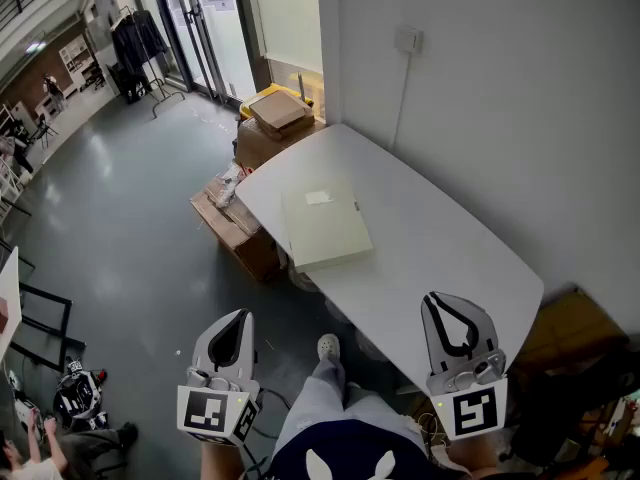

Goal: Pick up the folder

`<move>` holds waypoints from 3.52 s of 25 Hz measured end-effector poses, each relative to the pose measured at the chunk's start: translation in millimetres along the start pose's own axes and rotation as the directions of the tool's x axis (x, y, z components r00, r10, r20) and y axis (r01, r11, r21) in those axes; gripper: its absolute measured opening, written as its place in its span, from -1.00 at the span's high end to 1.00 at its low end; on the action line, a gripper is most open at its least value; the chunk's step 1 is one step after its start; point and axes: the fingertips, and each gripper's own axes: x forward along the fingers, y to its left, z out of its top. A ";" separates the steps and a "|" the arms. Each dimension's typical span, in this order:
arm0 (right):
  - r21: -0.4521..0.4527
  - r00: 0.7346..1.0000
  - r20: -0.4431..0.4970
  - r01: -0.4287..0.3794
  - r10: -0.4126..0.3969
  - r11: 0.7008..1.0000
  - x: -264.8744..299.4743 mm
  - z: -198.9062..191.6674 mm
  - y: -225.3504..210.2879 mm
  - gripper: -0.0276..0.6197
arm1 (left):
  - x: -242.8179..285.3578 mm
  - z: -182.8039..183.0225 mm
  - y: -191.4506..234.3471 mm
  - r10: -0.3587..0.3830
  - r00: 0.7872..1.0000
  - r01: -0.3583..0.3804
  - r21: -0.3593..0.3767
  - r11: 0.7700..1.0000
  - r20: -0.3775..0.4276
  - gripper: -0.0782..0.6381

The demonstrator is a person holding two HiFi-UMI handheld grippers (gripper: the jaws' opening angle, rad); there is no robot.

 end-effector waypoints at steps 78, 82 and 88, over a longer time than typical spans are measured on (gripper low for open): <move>0.337 0.925 -0.253 -0.190 0.283 0.922 322.7 -195.9 9.8 0.54 | 333.7 -105.8 74.4 -0.238 0.941 0.193 -0.197 0.961 -0.240 0.35; 0.372 0.918 -0.265 -0.184 0.294 0.910 335.1 -210.6 13.6 0.46 | 344.8 -117.8 76.7 -0.231 0.939 0.179 -0.212 0.961 -0.254 0.22; 0.424 0.905 -0.287 -0.174 0.314 0.889 347.0 -236.5 19.3 0.32 | 353.4 -139.5 79.4 -0.213 0.930 0.150 -0.221 0.964 -0.300 0.16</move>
